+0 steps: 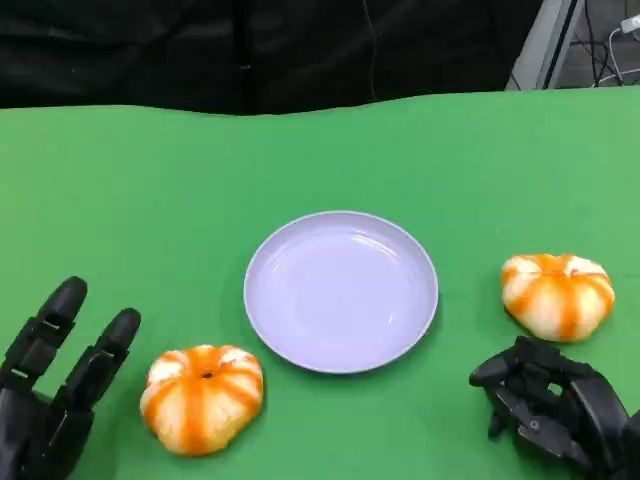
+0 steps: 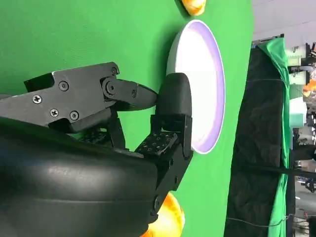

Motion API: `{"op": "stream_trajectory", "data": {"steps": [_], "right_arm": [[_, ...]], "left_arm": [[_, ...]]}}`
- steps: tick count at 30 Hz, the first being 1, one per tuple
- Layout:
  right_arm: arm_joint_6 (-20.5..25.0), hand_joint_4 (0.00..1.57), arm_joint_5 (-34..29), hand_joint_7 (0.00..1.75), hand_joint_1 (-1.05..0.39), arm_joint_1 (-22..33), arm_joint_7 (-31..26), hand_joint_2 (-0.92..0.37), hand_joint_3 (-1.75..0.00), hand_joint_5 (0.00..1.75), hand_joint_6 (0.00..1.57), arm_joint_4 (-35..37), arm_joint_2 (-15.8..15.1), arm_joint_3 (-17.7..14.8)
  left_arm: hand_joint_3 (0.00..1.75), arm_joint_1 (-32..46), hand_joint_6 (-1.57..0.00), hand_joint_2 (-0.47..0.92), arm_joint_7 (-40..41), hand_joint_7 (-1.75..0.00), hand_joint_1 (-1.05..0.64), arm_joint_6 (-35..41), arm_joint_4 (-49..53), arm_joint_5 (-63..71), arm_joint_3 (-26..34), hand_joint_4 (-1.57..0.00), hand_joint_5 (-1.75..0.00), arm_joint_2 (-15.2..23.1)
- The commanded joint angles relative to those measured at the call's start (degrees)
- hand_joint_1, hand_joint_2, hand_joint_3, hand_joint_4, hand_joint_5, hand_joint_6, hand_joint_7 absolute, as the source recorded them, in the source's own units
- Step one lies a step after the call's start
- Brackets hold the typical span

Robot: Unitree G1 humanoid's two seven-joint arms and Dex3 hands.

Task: Grasp the bread from the table and place it into the plate.

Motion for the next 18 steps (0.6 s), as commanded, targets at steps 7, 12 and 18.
{"op": "stream_trajectory", "data": {"steps": [7,12,18], "right_arm": [[0.2,0.64,0.2,1.11,-0.26,1.2,-0.2,-0.92,-0.46,1.75,0.73,-1.1,-0.7,-0.3],[0.4,0.64,0.0,1.11,-0.26,1.6,-0.6,-0.92,-0.46,1.75,0.73,-2.0,-0.6,-0.1],[0.2,0.65,0.3,1.12,-0.25,1.6,-0.2,-0.92,-0.47,1.75,0.73,-2.1,-0.5,0.0]], "left_arm": [[0.07,3.0,-0.34,0.90,6.8,0.00,-0.64,-20.1,-3.1,19.8,-5.8,-0.37,0.00,2.9],[0.03,5.2,-0.30,0.91,14.9,0.00,-0.70,-27.3,-7.7,33.6,-9.9,-0.34,0.00,6.2],[0.05,7.8,-0.31,0.92,23.1,0.00,-0.74,-25.7,-14.7,45.5,-13.8,-0.31,0.00,10.2]]}}
